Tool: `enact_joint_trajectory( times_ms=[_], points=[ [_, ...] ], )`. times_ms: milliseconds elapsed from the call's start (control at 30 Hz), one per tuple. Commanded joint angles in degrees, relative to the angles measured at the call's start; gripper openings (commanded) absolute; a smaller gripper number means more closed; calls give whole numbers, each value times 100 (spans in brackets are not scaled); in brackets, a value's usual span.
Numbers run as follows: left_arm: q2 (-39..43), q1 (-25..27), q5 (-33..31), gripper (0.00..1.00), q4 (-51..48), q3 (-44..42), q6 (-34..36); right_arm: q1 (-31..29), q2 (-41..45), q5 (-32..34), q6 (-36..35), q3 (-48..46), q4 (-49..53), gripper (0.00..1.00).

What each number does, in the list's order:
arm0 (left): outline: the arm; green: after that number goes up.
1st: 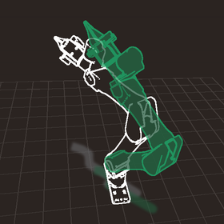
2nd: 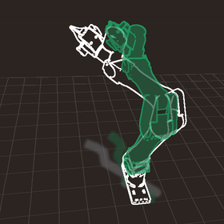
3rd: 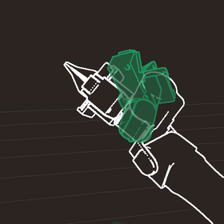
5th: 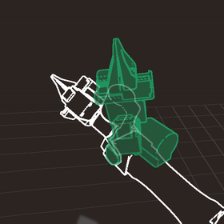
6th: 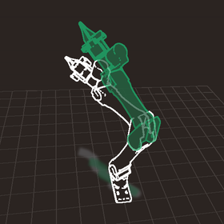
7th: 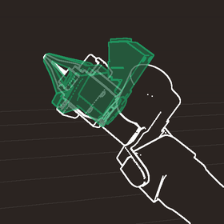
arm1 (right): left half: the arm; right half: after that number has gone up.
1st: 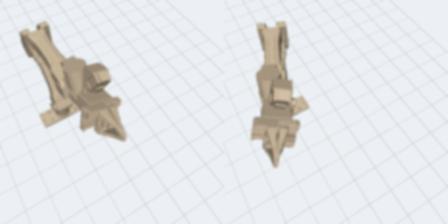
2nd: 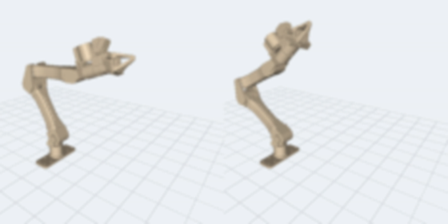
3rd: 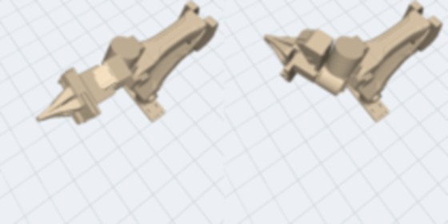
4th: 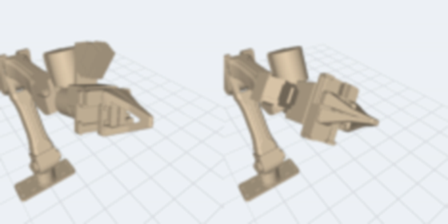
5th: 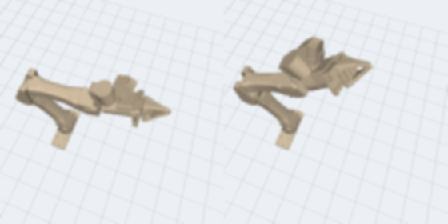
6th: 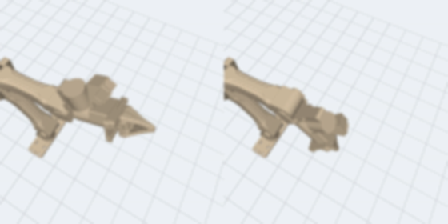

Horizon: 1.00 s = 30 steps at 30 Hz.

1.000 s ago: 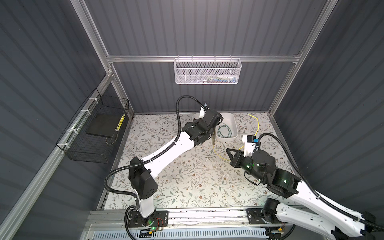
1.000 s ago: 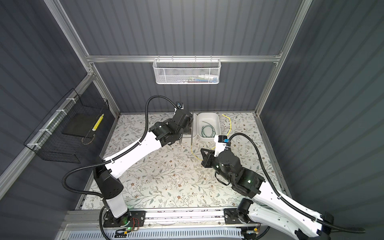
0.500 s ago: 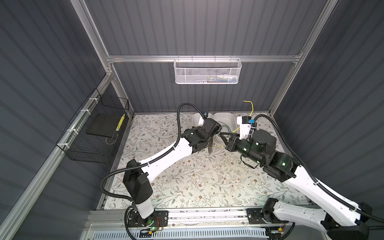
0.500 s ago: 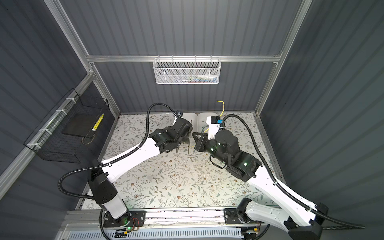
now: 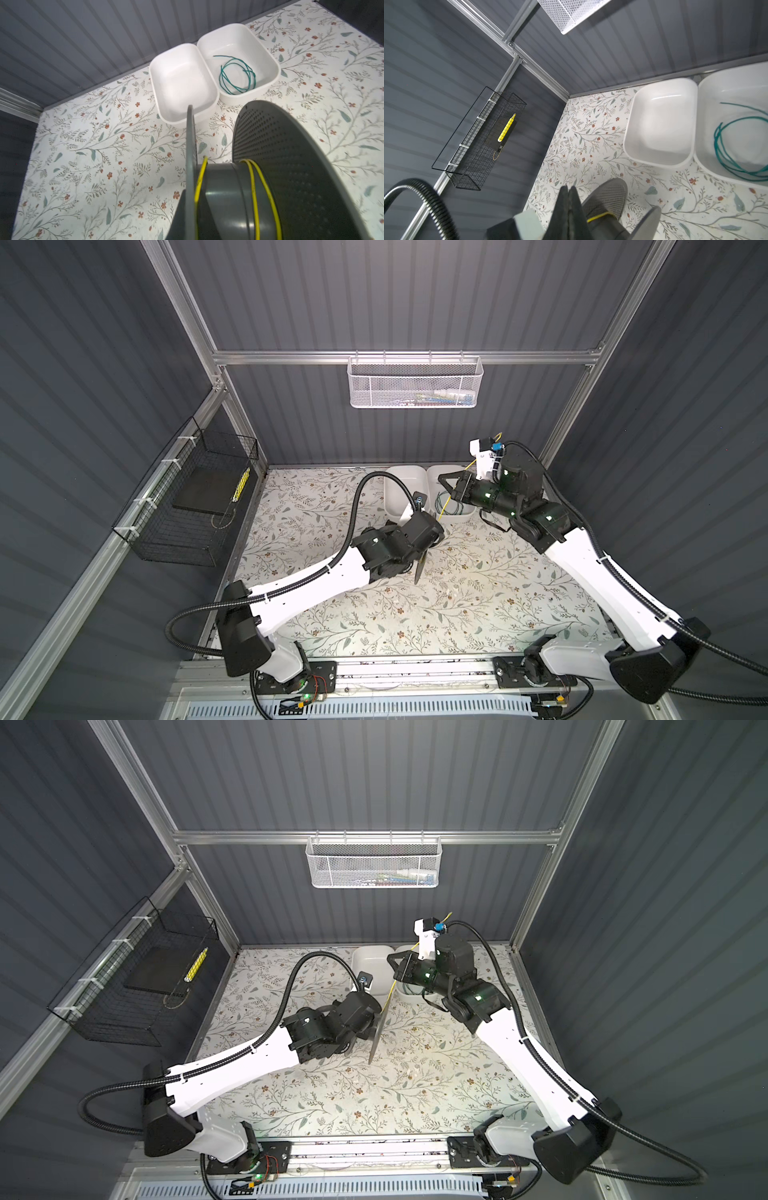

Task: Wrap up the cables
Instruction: 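Loop the cable over the hub with the right gripper while the left holds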

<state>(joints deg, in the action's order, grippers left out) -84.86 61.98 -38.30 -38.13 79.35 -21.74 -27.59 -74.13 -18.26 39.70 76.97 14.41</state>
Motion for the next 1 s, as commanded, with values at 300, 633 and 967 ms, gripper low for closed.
enact_joint_trajectory(
  times_ms=[300,633,967],
  points=[
    [493,87,917,0,-850,-871,-309,753,-646,-1256,1018,-1305,-2523,0],
    [265,87,952,0,-907,-904,-455,756,-1075,-1659,1701,-2100,-3496,8],
    [169,78,939,0,-877,-904,-466,789,-1009,-1628,1625,-2233,-3345,16]
  ],
)
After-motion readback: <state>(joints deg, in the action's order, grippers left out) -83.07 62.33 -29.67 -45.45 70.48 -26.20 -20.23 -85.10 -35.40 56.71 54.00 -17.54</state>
